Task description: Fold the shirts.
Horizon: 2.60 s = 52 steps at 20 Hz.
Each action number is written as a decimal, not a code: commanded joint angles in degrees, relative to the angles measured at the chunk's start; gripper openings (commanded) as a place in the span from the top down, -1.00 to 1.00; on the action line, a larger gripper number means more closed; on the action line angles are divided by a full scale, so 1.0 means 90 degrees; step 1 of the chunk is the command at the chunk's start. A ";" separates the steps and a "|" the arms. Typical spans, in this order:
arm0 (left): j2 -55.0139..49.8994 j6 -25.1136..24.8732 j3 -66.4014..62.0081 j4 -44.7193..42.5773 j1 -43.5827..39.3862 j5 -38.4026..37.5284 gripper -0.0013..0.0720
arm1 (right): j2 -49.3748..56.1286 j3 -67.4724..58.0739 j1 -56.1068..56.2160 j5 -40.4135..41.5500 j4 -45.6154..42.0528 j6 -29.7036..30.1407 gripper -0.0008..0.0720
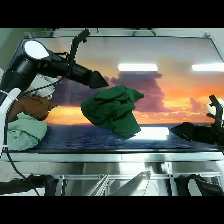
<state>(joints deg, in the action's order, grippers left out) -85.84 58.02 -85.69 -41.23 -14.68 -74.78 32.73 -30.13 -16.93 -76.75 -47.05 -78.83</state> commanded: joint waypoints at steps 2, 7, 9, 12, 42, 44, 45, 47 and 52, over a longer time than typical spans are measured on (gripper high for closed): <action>0.0024 0.0510 0.0430 0.0027 0.0716 -0.1370 -0.87 | 0.0296 0.0002 0.0017 0.0085 0.0809 0.0629 -0.26; 0.0019 0.0675 0.2249 0.0092 0.1729 -0.0767 -0.99 | 0.2072 0.0002 0.1066 0.1316 0.1761 0.2004 -0.33; 0.0017 0.0449 0.2771 0.0083 0.1868 -0.0104 -0.99 | 0.3016 0.0002 0.1785 0.2013 0.1753 0.2293 -0.33; -0.0228 0.0187 0.3028 0.0029 0.2008 0.0369 -0.99 | 0.4291 -0.0131 0.2647 0.2917 0.1761 0.2482 -0.33; 0.1596 0.0913 -0.2567 0.1141 0.0911 -0.1506 0.90 | 0.1032 -0.4464 0.1282 0.1637 0.2409 0.2361 0.94; 0.1651 0.1251 -0.2552 0.0284 0.0517 -0.1554 0.90 | 0.1146 -0.4452 0.1314 0.1392 0.1899 0.1931 0.94; 0.1564 0.1438 -0.2550 -0.0180 0.0274 -0.1688 0.90 | 0.1302 -0.4425 0.1328 0.1173 0.1659 0.1746 0.94; 0.1207 0.1613 -0.2533 -0.0811 -0.0160 -0.2025 0.90 | 0.1683 -0.4248 0.1348 0.0835 0.1399 0.1659 0.93; 0.0216 0.1528 -0.1103 -0.0984 -0.0619 -0.1649 0.80 | 0.2781 -0.3237 0.1345 0.0843 0.0945 0.1664 0.93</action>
<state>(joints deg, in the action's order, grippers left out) -79.72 71.48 -101.49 -47.33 -18.15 -90.96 52.93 -63.42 -4.75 -68.97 -34.68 -63.26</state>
